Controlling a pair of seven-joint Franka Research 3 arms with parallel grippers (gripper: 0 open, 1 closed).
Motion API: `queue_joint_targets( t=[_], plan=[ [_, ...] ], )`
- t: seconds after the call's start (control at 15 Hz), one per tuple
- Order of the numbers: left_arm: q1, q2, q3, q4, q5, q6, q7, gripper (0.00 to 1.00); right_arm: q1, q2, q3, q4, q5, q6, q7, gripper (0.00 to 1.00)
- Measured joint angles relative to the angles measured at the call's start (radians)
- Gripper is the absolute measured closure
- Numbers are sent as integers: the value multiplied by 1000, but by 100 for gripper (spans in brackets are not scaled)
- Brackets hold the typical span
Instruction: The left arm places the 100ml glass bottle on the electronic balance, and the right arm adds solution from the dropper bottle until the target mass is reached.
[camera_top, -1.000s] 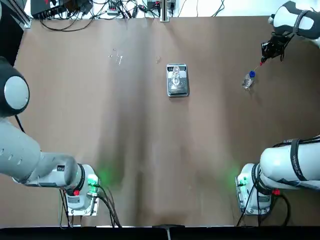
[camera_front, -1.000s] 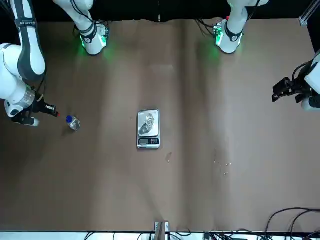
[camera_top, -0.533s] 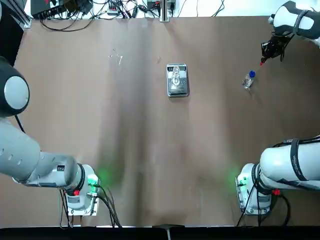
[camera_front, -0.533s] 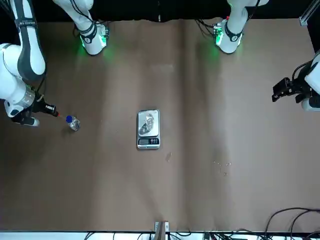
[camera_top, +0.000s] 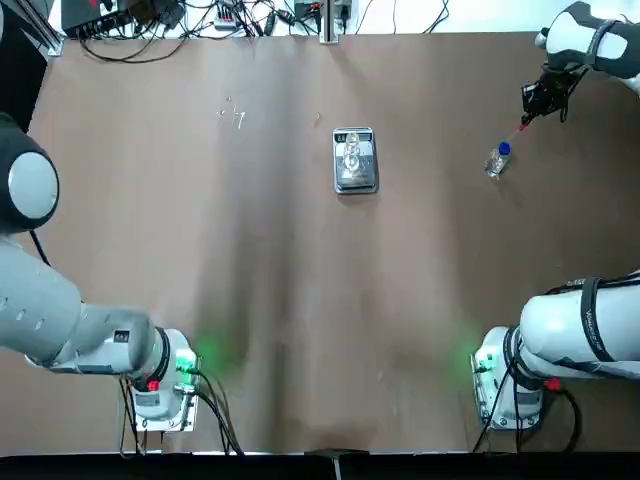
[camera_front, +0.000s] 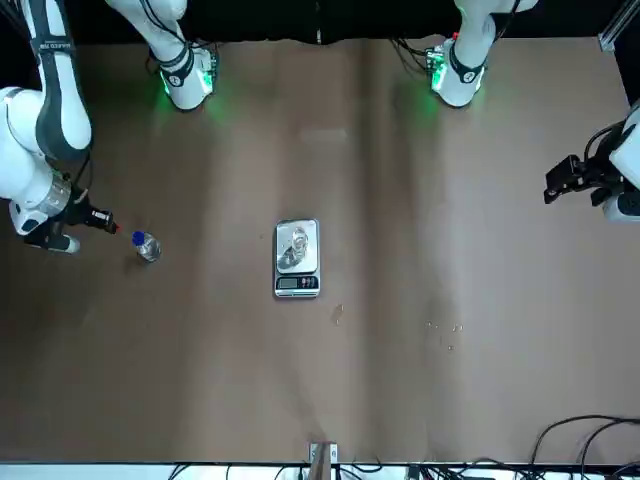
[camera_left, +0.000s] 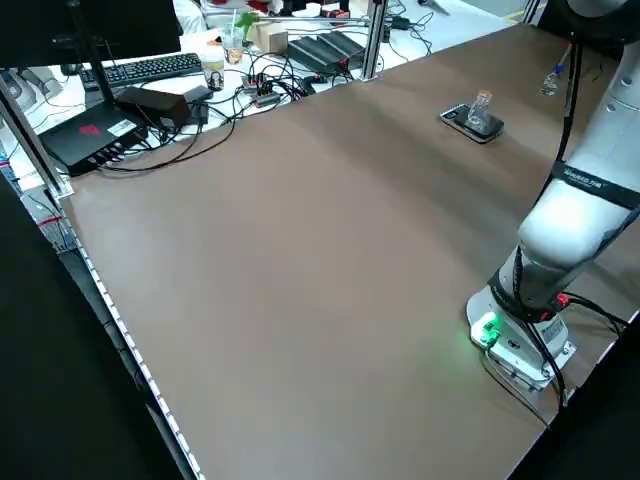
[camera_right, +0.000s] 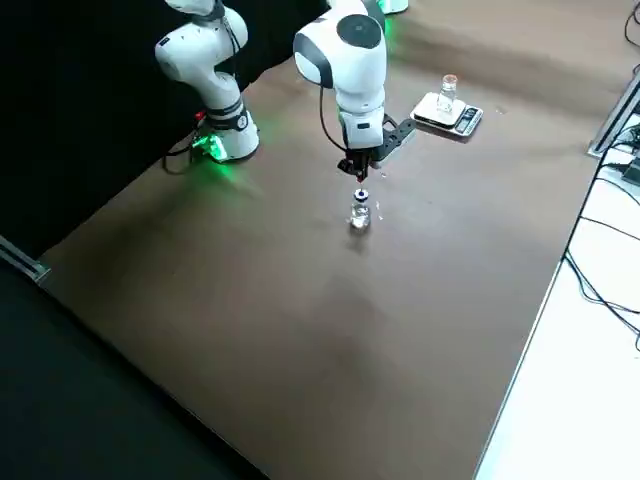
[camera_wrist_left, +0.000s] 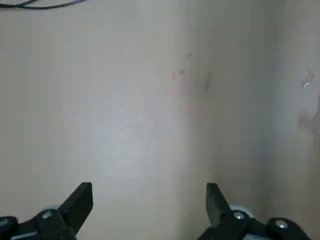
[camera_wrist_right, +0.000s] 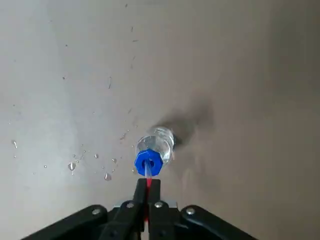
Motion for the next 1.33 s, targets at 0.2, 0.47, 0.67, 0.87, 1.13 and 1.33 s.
queue_joint_targets(
  t=[0.2,0.47,0.67,0.87,1.13,1.33],
  plan=[
    [0,0,0,0,0,0,0,0,4,0,3,0,-2,0,-1,96],
    [0,0,0,0,0,0,0,0,7,0,4,0,-18,0,-1,96],
    [0,0,0,0,0,0,0,0,7,0,4,0,-25,-1,-1,96],
    [0,0,0,0,0,0,0,0,7,1,4,0,-26,-1,-1,96],
    [0,0,0,0,0,0,0,0,7,3,4,3,-33,0,-1,96],
    [0,0,0,0,0,0,0,0,5,8,1,6,-61,1,-1,96]
  ],
)
